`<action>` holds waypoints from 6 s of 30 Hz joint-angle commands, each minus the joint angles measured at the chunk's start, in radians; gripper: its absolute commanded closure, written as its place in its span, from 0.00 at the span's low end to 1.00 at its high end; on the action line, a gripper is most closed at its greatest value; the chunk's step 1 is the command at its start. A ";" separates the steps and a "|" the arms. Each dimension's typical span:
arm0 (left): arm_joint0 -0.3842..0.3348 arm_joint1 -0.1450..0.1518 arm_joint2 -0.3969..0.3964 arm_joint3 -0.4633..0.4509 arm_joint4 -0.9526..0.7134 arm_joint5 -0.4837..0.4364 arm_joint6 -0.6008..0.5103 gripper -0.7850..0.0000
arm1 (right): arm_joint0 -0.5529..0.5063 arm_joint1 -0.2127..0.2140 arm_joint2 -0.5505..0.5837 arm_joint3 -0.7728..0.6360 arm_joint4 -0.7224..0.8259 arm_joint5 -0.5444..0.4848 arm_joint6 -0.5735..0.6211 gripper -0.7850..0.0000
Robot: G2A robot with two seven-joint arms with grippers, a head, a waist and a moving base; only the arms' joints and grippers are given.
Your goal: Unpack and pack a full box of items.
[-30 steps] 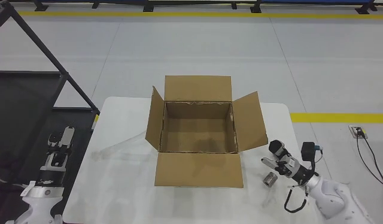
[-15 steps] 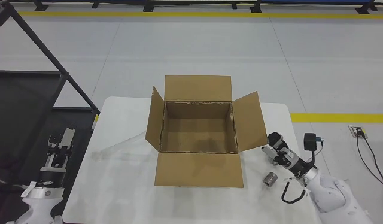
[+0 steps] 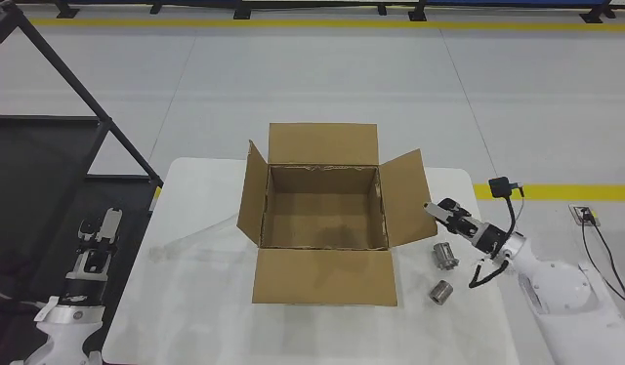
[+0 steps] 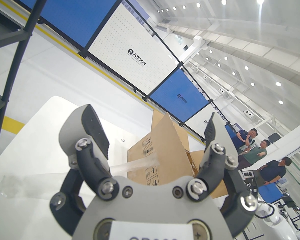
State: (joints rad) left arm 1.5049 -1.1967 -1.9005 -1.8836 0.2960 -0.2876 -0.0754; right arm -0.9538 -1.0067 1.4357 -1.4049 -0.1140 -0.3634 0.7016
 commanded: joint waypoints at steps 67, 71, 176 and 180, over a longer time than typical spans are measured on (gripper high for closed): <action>0.000 0.000 0.000 0.000 0.000 0.000 0.000 0.00 | -0.048 0.029 0.006 -0.141 -0.081 0.008 -0.017 0.00; 0.000 0.000 0.000 0.000 0.000 0.000 0.000 0.00 | -0.214 0.044 0.124 -0.281 -0.086 -0.113 -0.095 0.00; 0.000 0.000 0.000 0.000 0.000 0.000 0.000 0.00 | -0.474 0.079 0.306 -0.288 -1.258 -0.480 -0.726 1.00; 0.000 0.000 0.000 0.000 0.000 0.000 0.000 0.00 | -0.499 0.082 0.406 -0.434 -1.123 -0.421 -0.636 1.00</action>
State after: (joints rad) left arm 1.5049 -1.1967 -1.9005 -1.8836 0.2960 -0.2876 -0.0754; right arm -1.4496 -0.9249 1.8178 -1.7923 -1.2820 -0.8053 0.0317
